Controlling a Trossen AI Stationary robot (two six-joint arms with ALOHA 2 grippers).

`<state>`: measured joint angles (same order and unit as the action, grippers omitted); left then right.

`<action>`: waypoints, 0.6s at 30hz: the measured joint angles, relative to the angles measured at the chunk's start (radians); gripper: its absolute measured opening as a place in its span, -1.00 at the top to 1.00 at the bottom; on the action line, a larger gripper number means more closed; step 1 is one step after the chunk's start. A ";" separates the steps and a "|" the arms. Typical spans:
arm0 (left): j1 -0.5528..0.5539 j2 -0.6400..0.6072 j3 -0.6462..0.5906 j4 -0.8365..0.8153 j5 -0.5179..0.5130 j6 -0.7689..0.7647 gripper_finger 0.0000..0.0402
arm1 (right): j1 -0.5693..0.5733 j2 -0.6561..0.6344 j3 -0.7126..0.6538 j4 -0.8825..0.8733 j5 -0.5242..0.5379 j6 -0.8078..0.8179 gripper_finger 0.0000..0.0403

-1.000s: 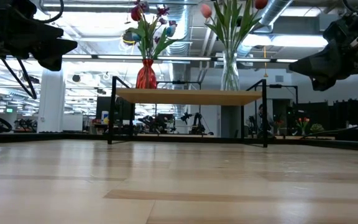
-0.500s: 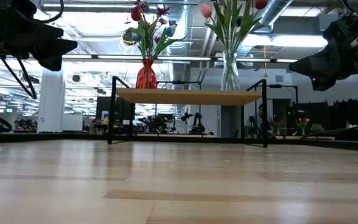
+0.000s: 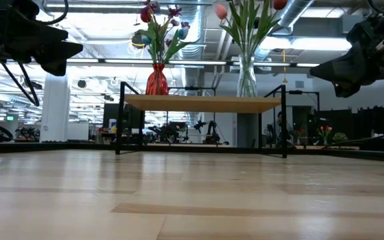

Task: Pick and place flowers into a vace then onto a shelf
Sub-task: Return to Home Position

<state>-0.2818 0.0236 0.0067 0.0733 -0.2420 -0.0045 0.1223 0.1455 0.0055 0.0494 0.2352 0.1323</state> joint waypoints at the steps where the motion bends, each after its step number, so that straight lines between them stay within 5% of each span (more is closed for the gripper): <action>1: 0.000 0.000 0.000 0.000 0.000 -0.003 0.08 | 0.000 0.000 0.000 0.000 0.000 0.000 1.00; 18: 0.000 0.000 0.000 0.000 0.000 -0.002 0.08 | 0.000 0.000 0.000 0.000 0.000 0.000 1.00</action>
<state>-0.2819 0.0238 0.0067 0.0731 -0.2420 -0.0065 0.1223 0.1455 0.0055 0.0494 0.2353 0.1322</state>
